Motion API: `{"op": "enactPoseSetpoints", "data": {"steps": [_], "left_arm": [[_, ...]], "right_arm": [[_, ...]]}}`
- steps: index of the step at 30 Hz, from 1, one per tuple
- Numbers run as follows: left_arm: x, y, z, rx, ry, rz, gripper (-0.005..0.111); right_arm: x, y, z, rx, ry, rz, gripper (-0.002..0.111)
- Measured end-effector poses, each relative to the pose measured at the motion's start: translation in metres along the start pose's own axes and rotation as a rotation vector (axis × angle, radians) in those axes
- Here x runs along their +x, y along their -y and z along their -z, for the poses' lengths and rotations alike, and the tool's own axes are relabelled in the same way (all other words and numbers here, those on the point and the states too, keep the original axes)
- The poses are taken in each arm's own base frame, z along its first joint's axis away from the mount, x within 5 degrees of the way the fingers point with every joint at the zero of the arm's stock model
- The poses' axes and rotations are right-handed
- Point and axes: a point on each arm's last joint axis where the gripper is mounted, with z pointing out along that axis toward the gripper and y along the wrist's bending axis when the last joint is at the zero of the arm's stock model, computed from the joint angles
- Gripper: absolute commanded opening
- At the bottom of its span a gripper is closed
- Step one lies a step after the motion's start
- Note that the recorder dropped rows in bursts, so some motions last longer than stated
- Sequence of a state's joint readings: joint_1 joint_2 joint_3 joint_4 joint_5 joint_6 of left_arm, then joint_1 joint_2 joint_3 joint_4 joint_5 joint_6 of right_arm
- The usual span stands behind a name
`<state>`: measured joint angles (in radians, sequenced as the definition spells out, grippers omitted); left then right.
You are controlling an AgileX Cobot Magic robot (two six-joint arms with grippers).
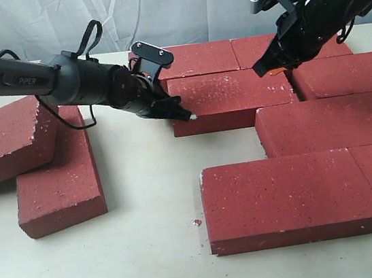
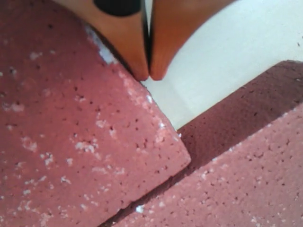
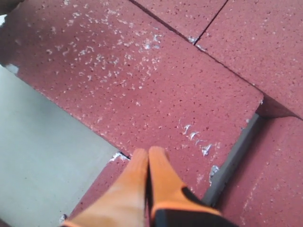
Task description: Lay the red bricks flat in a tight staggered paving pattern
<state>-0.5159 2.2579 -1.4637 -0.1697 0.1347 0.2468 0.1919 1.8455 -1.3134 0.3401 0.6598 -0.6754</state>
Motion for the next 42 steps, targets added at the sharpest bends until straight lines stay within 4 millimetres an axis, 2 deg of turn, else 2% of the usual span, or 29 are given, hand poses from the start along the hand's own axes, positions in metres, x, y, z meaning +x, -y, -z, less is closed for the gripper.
{"op": "enactPoseSetpoints", "data": {"steps": [16, 22, 29, 38, 42], "left_arm": [[-0.001, 0.000, -0.001, -0.001, 0.015, 0.023, 0.000], [-0.001, 0.000, -0.014, 0.007, 0.006, 0.061, 0.000], [-0.005, 0.001, -0.018, 0.019, -0.012, 0.066, 0.000], [-0.009, 0.023, -0.023, 0.039, 0.026, 0.028, 0.000], [-0.009, 0.023, -0.023, 0.040, 0.026, 0.027, 0.000]], "right_arm": [[-0.001, 0.002, 0.000, 0.018, 0.008, 0.011, -0.001], [-0.001, 0.002, 0.000, 0.019, 0.010, 0.011, -0.001], [-0.001, 0.002, 0.000, 0.022, 0.014, 0.011, -0.001], [-0.002, 0.002, 0.000, 0.024, 0.017, 0.011, -0.001], [-0.002, 0.002, 0.000, 0.024, 0.020, 0.009, -0.001]]}}
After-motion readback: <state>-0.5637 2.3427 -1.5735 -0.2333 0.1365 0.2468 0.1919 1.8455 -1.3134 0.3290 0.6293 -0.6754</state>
